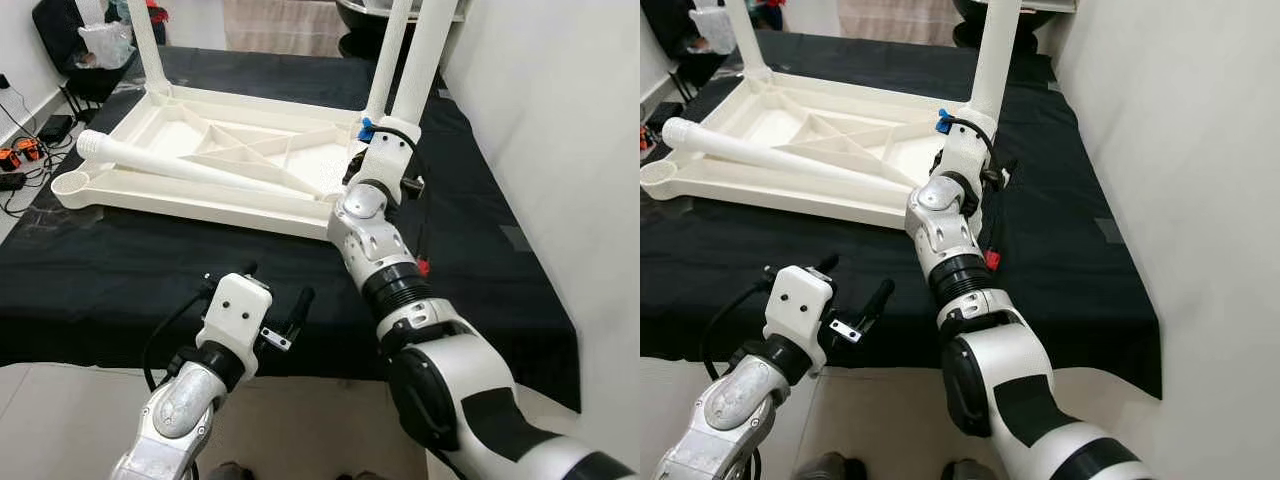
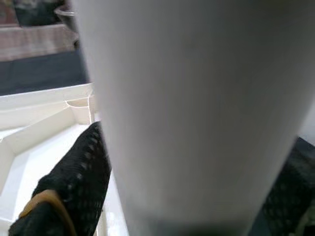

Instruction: Building children table

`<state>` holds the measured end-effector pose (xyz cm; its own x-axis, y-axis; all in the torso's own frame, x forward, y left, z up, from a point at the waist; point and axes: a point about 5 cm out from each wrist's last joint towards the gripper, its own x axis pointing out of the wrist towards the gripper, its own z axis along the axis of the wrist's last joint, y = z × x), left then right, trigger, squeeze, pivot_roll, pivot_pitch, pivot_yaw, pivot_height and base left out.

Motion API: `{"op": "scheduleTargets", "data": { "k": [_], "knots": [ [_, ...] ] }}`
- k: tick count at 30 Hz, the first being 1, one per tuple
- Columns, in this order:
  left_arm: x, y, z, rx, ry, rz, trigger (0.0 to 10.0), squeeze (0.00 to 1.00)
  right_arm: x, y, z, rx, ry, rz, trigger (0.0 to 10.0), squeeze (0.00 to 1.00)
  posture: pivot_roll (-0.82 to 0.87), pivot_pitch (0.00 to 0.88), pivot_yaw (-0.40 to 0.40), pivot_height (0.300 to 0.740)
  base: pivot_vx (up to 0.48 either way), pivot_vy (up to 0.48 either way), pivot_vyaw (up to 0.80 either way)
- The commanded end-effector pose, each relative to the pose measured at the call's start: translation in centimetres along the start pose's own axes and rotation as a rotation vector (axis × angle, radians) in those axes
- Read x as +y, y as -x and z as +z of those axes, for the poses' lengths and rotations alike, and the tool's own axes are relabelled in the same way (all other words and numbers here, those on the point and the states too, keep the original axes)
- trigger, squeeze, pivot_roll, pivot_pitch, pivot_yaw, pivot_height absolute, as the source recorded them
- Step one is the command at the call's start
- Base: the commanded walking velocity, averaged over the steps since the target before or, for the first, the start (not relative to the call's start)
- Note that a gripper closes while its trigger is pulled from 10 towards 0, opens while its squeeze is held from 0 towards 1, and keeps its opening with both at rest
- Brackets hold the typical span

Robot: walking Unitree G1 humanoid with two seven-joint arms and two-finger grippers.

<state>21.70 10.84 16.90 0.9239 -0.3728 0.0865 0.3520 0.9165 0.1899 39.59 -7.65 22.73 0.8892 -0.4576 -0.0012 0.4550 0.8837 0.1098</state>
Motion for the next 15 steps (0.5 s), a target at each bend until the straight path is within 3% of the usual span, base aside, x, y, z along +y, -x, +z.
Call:
{"op": "scheduleTargets", "data": {
  "k": [1,3,4,9,12,14,15],
  "knots": [
    [-0.3,0.0,-0.3,0.014,0.009,-0.004,10.0,0.0,-0.6,-0.6,0.5,-0.051,0.027,0.045,10.0,0.0,0.08,0.118,-0.096,0.74,0.0,0.0,0.0],
    [-0.3,0.0,-0.3,0.014,0.008,-0.003,10.0,0.0,-0.8,-0.7,1.0,-0.111,0.028,0.087,10.0,0.0,0.08,0.119,-0.096,0.74,0.0,0.0,0.0],
    [-0.2,0.0,-0.2,0.012,0.007,-0.001,10.0,0.0,-0.8,-0.9,1.5,-0.148,0.004,0.2,10.0,0.0,0.08,0.118,-0.095,0.74,0.0,0.0,0.0],
    [-0.2,0.0,-0.2,0.011,0.007,0.001,10.0,0.0,-0.9,-1.1,1.6,-0.136,-0.037,0.292,10.0,0.0,0.07,0.118,-0.093,0.74,0.0,0.0,0.0],
    [-0.2,-0.1,-0.2,0.008,0.007,0.001,10.0,0.0,-1.7,-1.6,1.5,-0.128,-0.057,0.398,10.0,0.0,0.07,0.118,-0.09,0.74,0.0,0.0,0.0],
    [-0.2,-0.1,-0.1,0.005,0.006,0.001,10.0,0.0,-2.3,-2.0,0.8,-0.076,-0.108,0.58,10.0,0.0,0.07,0.119,-0.09,0.74,0.0,0.0,0.0],
    [-0.2,-0.1,-0.1,0.005,0.006,0.001,10.0,0.0,-2.3,-2.0,0.8,-0.076,-0.108,0.58,10.0,0.0,0.07,0.119,-0.09,0.74,0.0,0.0,0.0]
  ]
}}
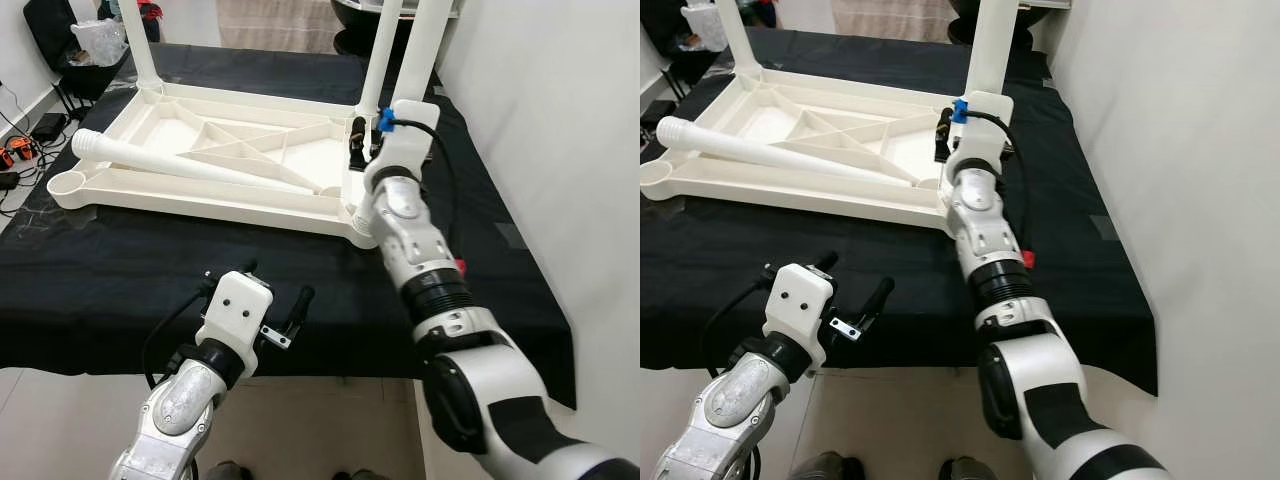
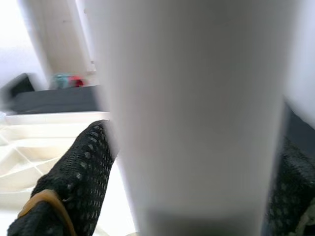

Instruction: Building children table

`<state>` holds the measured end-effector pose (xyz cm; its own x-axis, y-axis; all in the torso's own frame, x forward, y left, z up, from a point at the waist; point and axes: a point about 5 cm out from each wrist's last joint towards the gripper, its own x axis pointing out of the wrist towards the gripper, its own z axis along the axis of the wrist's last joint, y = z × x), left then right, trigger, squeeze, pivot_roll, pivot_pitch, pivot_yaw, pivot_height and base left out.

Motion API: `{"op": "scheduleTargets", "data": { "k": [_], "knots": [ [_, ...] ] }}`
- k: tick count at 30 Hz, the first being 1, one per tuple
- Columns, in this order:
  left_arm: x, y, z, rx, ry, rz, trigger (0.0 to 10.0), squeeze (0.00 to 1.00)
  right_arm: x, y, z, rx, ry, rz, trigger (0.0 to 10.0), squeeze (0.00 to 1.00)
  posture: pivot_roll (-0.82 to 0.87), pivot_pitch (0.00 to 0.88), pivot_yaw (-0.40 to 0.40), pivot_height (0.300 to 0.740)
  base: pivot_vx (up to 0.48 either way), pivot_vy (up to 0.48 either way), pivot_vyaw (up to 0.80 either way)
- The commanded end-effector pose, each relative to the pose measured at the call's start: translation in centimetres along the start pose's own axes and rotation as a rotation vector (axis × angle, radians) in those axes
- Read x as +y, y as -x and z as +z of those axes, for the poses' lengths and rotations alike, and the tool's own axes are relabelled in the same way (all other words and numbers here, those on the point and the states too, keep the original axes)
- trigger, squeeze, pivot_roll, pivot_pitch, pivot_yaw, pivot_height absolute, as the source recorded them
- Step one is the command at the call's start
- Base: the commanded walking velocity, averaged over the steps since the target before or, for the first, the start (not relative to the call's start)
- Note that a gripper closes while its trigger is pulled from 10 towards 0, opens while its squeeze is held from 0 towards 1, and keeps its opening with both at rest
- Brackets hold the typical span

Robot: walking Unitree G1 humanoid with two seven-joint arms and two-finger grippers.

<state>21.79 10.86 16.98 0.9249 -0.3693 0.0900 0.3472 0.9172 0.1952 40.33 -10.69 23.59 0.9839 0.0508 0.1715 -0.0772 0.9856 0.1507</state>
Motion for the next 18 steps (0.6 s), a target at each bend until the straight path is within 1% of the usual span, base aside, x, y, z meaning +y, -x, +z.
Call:
{"op": "scheduleTargets", "data": {
  "k": [1,2,4,6,8,9,10,12,14,15,17,18],
  "knots": [
    [-0.2,-0.1,-0.2,0.008,0.01,-0.002,10.0,0.0,-0.2,0.2,-0.7,0.044,-0.062,0.102,10.0,0.0,0.07,0.119,-0.09,0.74,0.0,0.0,0.0],
    [-0.2,-0.1,-0.2,0.008,0.01,-0.002,10.0,0.0,-0.2,0.2,-0.7,0.044,-0.062,0.102,10.0,0.0,0.07,0.119,-0.09,0.74,0.0,0.0,0.0],
    [-0.2,-0.1,-0.2,0.007,0.01,-0.002,10.0,0.0,-0.4,0.3,-1.0,0.067,-0.087,0.253,10.0,0.0,0.08,0.118,-0.089,0.74,0.0,0.0,0.0],
    [-0.2,-0.1,-0.2,0.007,0.01,-0.002,10.0,0.0,-0.4,0.3,-1.0,0.067,-0.087,0.253,10.0,0.0,0.08,0.118,-0.089,0.74,0.0,0.0,0.0],
    [-0.2,-0.1,-0.2,0.006,0.009,-0.002,10.0,0.0,-1.2,0.3,-0.9,0.073,-0.083,0.388,10.0,0.0,0.08,0.115,-0.088,0.74,0.0,0.0,0.0],
    [-0.2,-0.1,-0.2,0.006,0.009,-0.002,10.0,0.0,-1.2,0.3,-0.9,0.073,-0.083,0.388,10.0,0.0,0.08,0.115,-0.088,0.74,0.0,0.0,0.0],
    [-0.2,-0.1,-0.2,0.006,0.009,-0.003,10.0,0.0,-1.4,0.3,-0.8,0.079,-0.103,0.47,10.0,0.0,0.08,0.115,-0.088,0.74,0.0,0.0,0.0],
    [-0.2,-0.1,-0.2,0.006,0.009,-0.003,10.0,0.0,-1.4,0.3,-0.8,0.079,-0.103,0.47,10.0,0.0,0.08,0.115,-0.088,0.74,0.0,0.0,0.0],
    [-0.2,-0.1,-0.2,0.005,0.008,-0.004,10.0,0.0,-1.1,0.8,-0.4,0.087,-0.162,0.679,10.0,0.0,0.08,0.108,-0.087,0.74,0.0,0.0,0.0],
    [-0.2,-0.1,-0.2,0.005,0.008,-0.004,10.0,0.0,-1.1,0.8,-0.4,0.087,-0.162,0.679,10.0,0.0,0.08,0.108,-0.087,0.74,0.0,0.0,0.0],
    [-0.2,0.0,-0.2,0.005,0.007,-0.005,10.0,0.0,-0.7,1.2,-0.2,0.107,-0.173,0.828,10.0,0.0,0.09,0.107,-0.088,0.74,0.0,0.0,0.0],
    [-0.2,0.0,-0.2,0.005,0.007,-0.005,10.0,0.0,-0.7,1.2,-0.2,0.107,-0.173,0.828,10.0,0.0,0.09,0.107,-0.088,0.74,0.0,0.0,0.0]
  ]
}}
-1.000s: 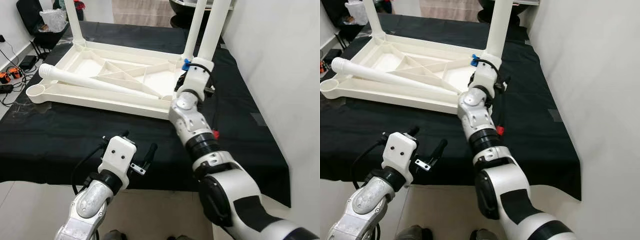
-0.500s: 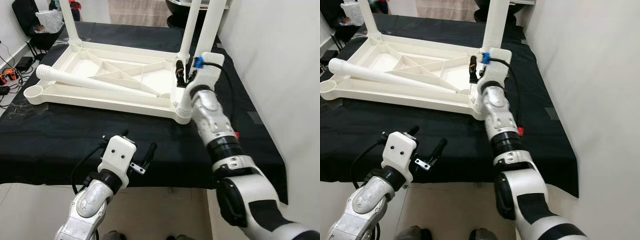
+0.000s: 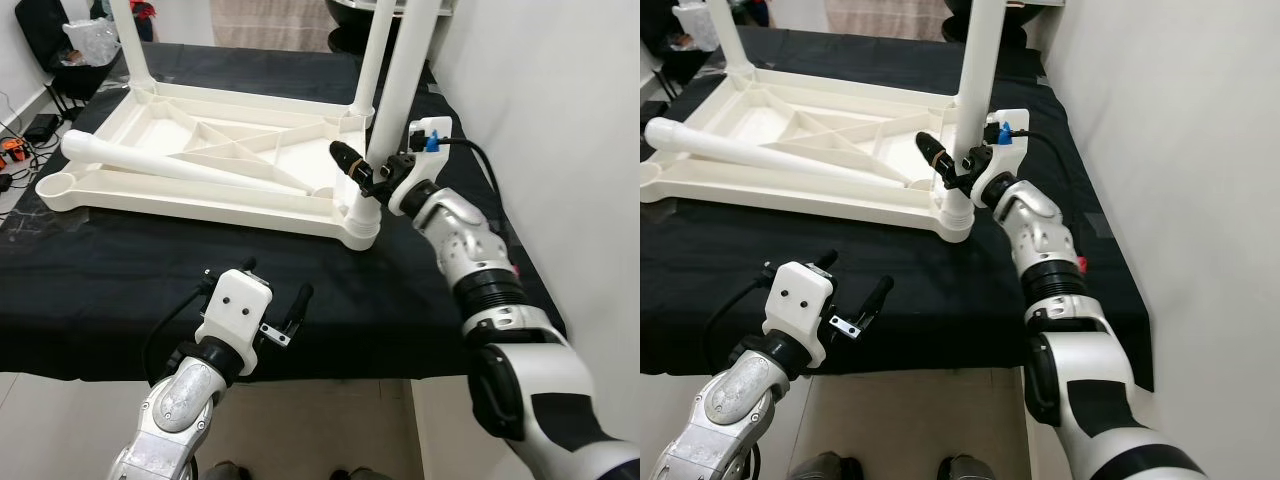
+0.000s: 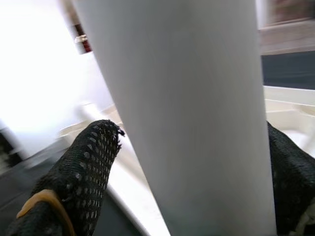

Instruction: Building children table

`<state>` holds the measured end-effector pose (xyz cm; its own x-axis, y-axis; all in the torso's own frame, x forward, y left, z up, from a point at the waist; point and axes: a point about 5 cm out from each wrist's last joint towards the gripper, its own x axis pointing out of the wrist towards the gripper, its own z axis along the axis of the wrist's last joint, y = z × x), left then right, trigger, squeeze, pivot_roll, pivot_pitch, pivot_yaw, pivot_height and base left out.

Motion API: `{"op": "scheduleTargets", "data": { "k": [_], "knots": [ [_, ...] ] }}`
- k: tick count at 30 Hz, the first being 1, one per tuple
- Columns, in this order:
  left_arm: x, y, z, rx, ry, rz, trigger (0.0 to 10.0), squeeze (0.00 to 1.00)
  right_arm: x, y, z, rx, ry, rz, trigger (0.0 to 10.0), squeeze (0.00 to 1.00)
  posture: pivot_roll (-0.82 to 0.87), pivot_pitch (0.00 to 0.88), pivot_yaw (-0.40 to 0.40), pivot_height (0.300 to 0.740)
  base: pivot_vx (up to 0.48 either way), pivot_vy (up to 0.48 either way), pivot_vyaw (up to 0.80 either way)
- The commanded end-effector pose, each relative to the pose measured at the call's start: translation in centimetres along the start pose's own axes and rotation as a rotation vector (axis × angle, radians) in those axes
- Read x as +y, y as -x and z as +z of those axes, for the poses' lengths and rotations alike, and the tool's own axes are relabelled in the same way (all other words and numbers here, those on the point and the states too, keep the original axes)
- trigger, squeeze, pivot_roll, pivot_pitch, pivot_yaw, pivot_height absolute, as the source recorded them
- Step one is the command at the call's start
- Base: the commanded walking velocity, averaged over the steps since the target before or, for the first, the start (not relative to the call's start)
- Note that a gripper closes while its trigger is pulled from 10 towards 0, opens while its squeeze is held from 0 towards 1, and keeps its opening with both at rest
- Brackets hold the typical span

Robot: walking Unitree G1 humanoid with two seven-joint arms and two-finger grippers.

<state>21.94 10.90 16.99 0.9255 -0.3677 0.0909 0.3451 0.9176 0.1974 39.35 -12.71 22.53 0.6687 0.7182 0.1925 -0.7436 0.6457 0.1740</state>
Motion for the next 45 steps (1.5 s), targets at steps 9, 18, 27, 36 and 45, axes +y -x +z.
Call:
{"op": "scheduleTargets", "data": {
  "k": [9,18,27,36,45],
  "knots": [
    [-0.2,0.0,0.0,-0.002,0.01,-0.008,10.0,0.0,2.8,-1.3,0.0,0.049,-0.019,0.382,10.0,0.0,0.09,0.116,-0.085,0.74,0.0,0.0,0.0],
    [-0.5,-0.1,0.0,-0.003,0.02,-0.027,10.0,0.0,3.2,-1.7,-0.3,0.073,-0.022,0.423,0.0,0.0,0.09,0.123,-0.083,0.74,0.0,0.0,0.0],
    [-0.4,-0.2,-0.1,-0.001,0.016,-0.024,10.0,0.0,2.1,-2.1,0.0,0.018,0.042,0.182,0.0,0.0,0.08,0.121,-0.076,0.74,0.0,0.0,0.0],
    [-0.4,-0.5,-0.1,-0.005,0.013,-0.022,10.0,0.0,-1.7,0.3,-3.0,0.12,0.175,-0.693,0.0,0.0,0.07,0.112,-0.078,0.74,0.0,0.0,0.0],
    [-0.3,-0.7,0.1,-0.011,0.011,-0.021,10.0,0.0,0.2,1.3,-2.6,0.043,0.155,-1.15,0.0,0.0,0.07,0.117,-0.077,0.74,0.0,0.0,0.0]
  ]
}}
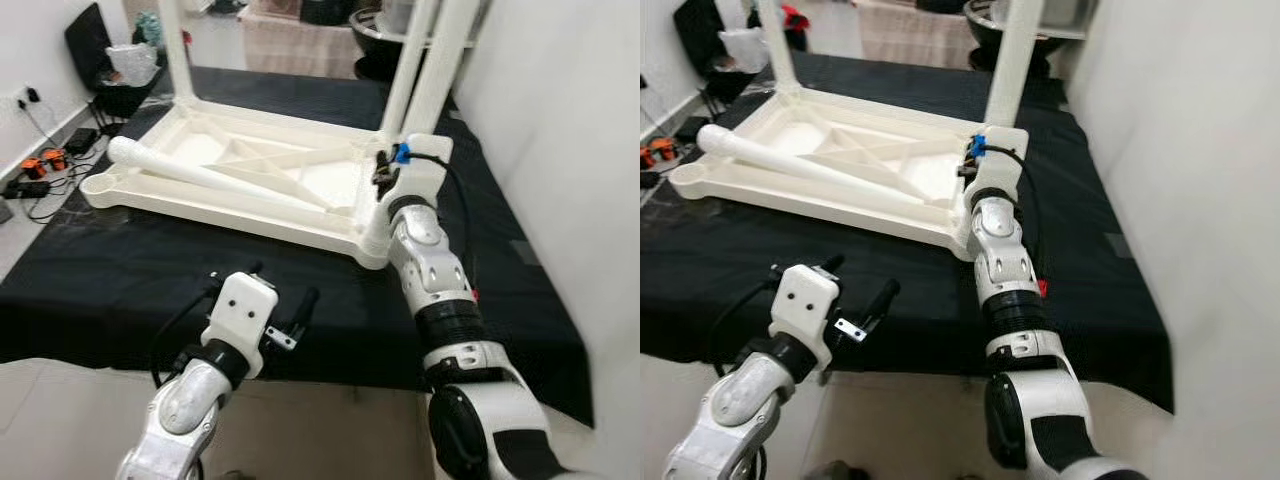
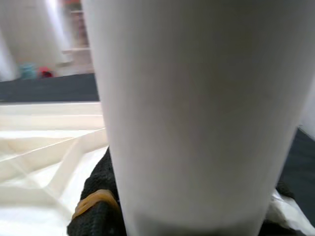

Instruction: Building children table

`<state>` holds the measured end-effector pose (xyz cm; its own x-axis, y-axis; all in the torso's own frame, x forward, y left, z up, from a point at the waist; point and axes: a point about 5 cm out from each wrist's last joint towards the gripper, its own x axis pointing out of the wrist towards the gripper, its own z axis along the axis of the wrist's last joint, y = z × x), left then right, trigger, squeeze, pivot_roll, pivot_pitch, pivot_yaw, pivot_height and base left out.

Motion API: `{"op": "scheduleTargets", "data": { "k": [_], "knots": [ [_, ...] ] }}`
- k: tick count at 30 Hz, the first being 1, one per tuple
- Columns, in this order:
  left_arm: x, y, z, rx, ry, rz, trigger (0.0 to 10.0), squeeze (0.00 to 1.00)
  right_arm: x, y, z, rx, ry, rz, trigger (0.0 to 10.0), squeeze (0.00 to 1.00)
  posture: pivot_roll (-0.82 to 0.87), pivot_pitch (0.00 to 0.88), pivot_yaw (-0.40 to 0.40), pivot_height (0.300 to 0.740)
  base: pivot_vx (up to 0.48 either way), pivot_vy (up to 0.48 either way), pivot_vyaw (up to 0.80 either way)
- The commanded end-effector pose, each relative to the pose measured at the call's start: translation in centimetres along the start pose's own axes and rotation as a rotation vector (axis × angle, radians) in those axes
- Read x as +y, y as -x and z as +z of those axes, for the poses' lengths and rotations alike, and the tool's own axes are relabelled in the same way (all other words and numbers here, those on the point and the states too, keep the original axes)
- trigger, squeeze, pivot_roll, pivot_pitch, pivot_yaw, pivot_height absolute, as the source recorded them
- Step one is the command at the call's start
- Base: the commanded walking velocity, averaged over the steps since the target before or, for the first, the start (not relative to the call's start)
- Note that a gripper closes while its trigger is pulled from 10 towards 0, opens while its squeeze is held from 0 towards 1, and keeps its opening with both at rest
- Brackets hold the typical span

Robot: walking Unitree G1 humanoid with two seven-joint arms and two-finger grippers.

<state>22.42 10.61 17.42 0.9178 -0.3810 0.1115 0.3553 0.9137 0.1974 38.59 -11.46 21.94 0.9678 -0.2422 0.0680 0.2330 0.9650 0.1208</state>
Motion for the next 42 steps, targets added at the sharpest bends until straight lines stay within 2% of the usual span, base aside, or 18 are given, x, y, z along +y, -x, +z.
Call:
{"op": "scheduleTargets", "data": {
  "k": [1,3,4,6,7,8,13,14,18,20,21,26,31,36,37,38,39,42],
  "knots": [
    [-0.2,-0.2,-0.4,0.013,0.008,-0.007,10.0,0.0,-0.1,0.7,-2.2,0.107,-0.002,-0.077,0.0,0.0,0.07,0.116,-0.078,0.74,0.0,0.0,0.0],
    [-0.2,-0.2,-0.4,0.014,0.008,-0.007,10.0,0.0,0.4,0.9,-2.2,0.101,-0.001,-0.077,0.0,0.0,0.07,0.116,-0.077,0.74,0.0,0.0,0.0],
    [-0.2,-0.2,-0.4,0.015,0.008,-0.007,10.0,0.0,1.0,0.9,-2.2,0.094,-0.012,-0.035,10.0,0.0,0.08,0.115,-0.08,0.74,0.0,0.0,0.0],
    [-0.2,-0.1,-0.5,0.016,0.008,-0.006,10.0,0.0,1.8,1.0,-1.7,0.068,-0.034,0.039,10.0,0.0,0.08,0.113,-0.08,0.74,0.0,0.0,0.0],
    [-0.2,-0.1,-0.5,0.017,0.008,-0.006,10.0,0.0,1.9,1.0,-1.3,0.032,-0.022,0.062,10.0,0.92,0.08,0.113,-0.08,0.74,0.0,0.0,0.0],
    [-0.2,-0.1,-0.5,0.017,0.008,-0.006,10.0,0.0,2.1,0.8,-0.7,-0.015,-0.018,0.122,10.0,1.0,0.08,0.113,-0.08,0.74,0.0,0.0,0.0],
    [-0.2,-0.1,-0.6,0.017,0.009,-0.008,10.0,0.0,0.7,0.1,0.5,-0.119,0.05,0.133,10.0,1.0,0.07,0.097,-0.076,0.74,0.0,0.0,0.0],
    [-0.4,-0.1,-0.5,0.012,0.013,-0.013,10.0,0.0,-0.6,-0.7,0.9,-0.149,0.049,0.164,10.0,0.0,0.07,0.09,-0.08,0.74,0.0,0.0,0.0],
    [-0.6,-0.1,-0.4,0.008,0.024,-0.027,10.0,0.0,-1.6,-1.3,1.1,-0.122,-0.01,0.294,10.0,0.0,0.07,0.084,-0.081,0.74,0.0,0.0,0.0],
    [-1.1,0.1,-0.7,0.019,0.04,-0.06,10.0,0.0,-1.1,-1.1,0.4,-0.023,-0.105,0.557,10.0,0.0,0.07,0.082,-0.08,0.74,0.0,0.0,0.0],
    [-1.4,0.4,-1.1,0.033,0.051,-0.086,10.0,0.0,-0.7,0.1,-0.4,0.064,-0.142,0.845,10.0,0.0,0.07,0.072,-0.076,0.74,0.0,0.0,0.0],
    [-1.6,0.6,-1.2,0.037,0.053,-0.091,10.0,0.0,-0.6,0.6,-0.6,0.075,-0.137,0.941,10.0,0.0,0.07,0.072,-0.076,0.74,0.0,0.0,0.0],
    [-2.0,0.9,-1.7,0.054,0.06,-0.108,10.0,0.0,0.0,3.0,-0.8,0.111,-0.13,1.371,10.0,0.0,0.07,0.069,-0.076,0.74,0.0,0.0,0.0],
    [-2.0,0.9,-1.7,0.051,0.056,-0.106,10.0,0.0,1.3,3.7,-0.2,0.108,-0.178,1.562,10.0,0.0,0.08,0.074,-0.076,0.74,0.0,0.0,0.0],
    [-1.9,0.9,-1.6,0.048,0.056,-0.105,10.0,0.0,1.8,3.6,-0.1,0.104,-0.177,1.573,2.0,0.0,0.08,0.076,-0.077,0.74,0.0,0.0,0.0],
    [-1.9,0.9,-1.6,0.048,0.056,-0.105,10.0,0.0,1.8,3.6,-0.1,0.104,-0.177,1.573,2.0,0.0,0.08,0.076,-0.077,0.74,0.0,0.0,0.0],
    [-1.9,0.8,-1.4,0.04,0.049,-0.107,10.0,0.0,2.2,3.4,-0.2,0.103,-0.163,1.562,0.0,0.0,0.08,0.076,-0.077,0.74,0.0,0.0,0.0],
    [-1.8,0.5,-0.8,0.015,0.04,-0.104,10.0,0.0,2.8,2.4,-0.4,0.104,-0.127,1.421,0.0,0.0,0.09,0.075,-0.08,0.74,0.0,0.0,0.0]
  ]
}}
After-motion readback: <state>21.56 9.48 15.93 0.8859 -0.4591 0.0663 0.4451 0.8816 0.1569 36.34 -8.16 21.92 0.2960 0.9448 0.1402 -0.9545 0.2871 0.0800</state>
